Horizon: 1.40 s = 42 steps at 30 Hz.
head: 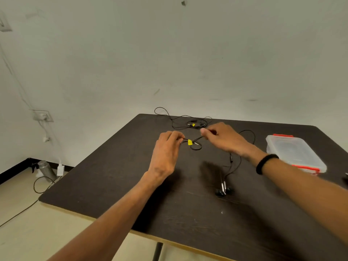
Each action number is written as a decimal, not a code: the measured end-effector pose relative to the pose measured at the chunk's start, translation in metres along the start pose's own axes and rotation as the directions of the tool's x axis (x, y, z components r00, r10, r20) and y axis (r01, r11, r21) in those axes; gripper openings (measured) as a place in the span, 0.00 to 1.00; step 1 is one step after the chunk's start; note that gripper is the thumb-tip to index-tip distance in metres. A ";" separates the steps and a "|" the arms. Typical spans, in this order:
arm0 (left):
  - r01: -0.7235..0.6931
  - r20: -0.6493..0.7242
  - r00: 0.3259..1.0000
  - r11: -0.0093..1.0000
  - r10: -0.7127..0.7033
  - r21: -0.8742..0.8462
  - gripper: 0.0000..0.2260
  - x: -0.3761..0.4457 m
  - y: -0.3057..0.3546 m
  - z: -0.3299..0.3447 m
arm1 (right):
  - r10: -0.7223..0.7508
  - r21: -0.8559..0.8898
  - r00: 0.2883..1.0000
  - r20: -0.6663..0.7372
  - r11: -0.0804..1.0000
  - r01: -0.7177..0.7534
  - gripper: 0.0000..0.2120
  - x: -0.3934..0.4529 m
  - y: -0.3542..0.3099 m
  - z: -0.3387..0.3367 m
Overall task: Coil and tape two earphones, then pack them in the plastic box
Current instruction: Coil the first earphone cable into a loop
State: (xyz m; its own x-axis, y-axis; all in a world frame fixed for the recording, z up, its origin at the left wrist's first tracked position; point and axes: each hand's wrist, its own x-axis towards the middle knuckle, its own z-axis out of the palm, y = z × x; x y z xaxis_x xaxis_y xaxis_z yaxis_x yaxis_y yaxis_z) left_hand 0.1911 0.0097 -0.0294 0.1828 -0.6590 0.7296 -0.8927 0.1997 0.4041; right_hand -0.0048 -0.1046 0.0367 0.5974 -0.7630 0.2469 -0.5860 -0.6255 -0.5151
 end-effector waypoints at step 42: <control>-0.118 0.119 0.979 0.937 0.166 -0.330 0.17 0.030 0.079 0.105 | 0.010 0.961 0.979 0.206 -0.191 -0.200 0.24 -0.055 0.032 -0.012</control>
State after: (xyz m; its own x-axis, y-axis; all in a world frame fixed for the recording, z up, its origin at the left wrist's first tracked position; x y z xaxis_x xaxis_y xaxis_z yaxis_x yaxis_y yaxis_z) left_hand 0.0829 -0.0703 -0.0330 -0.0180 -0.6987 0.7152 -0.7220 0.5039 0.4741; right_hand -0.0628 -0.0844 0.0170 0.6913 -0.7194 0.0677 0.5183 0.4284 -0.7401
